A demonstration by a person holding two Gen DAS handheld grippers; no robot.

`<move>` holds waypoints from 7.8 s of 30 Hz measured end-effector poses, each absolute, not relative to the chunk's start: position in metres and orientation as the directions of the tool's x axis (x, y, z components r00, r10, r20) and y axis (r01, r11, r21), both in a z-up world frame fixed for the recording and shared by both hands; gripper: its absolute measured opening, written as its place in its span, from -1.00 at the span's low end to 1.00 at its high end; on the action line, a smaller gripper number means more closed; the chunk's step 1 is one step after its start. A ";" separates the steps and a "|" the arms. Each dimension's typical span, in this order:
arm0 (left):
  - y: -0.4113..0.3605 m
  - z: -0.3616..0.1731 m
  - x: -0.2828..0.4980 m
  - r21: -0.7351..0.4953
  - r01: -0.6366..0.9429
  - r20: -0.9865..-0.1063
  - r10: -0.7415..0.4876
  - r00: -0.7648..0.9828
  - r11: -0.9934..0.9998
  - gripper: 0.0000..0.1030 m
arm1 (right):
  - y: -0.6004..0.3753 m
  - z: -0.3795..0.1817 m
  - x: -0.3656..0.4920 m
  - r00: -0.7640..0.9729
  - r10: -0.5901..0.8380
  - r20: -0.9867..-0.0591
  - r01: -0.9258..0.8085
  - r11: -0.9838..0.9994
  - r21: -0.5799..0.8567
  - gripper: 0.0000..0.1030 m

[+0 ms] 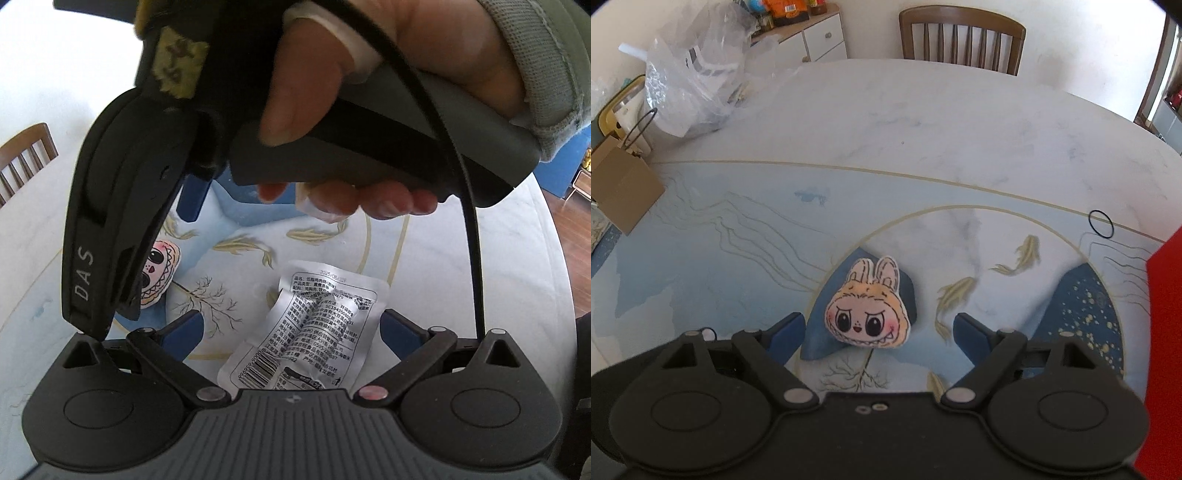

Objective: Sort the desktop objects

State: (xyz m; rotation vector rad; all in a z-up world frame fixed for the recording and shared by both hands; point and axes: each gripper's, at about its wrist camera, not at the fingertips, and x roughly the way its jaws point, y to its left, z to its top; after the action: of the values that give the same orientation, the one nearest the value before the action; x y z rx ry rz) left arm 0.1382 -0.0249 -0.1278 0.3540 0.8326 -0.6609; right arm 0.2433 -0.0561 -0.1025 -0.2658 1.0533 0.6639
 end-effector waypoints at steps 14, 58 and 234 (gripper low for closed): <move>-0.023 -0.132 0.128 0.014 0.701 -0.778 -0.433 0.455 0.713 0.66 | -0.052 -0.113 0.248 0.326 0.343 -0.881 -0.633 0.772 0.066 0.34; -0.024 -0.098 0.132 -0.125 0.377 -0.783 -0.325 0.531 0.918 0.35 | -0.208 -0.053 0.189 0.394 0.359 -0.846 -0.518 0.847 0.118 -0.16; -0.244 0.007 0.216 -0.122 0.339 -0.674 -0.329 0.662 0.933 1.00 | -0.423 -0.005 0.200 0.592 0.441 -0.675 -0.438 0.879 0.190 0.98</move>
State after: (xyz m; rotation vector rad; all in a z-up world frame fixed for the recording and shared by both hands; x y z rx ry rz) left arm 0.2161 -0.2437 0.0065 0.0145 0.7587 -0.3778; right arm 0.1996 -0.4231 -0.0047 0.0041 0.7858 0.5110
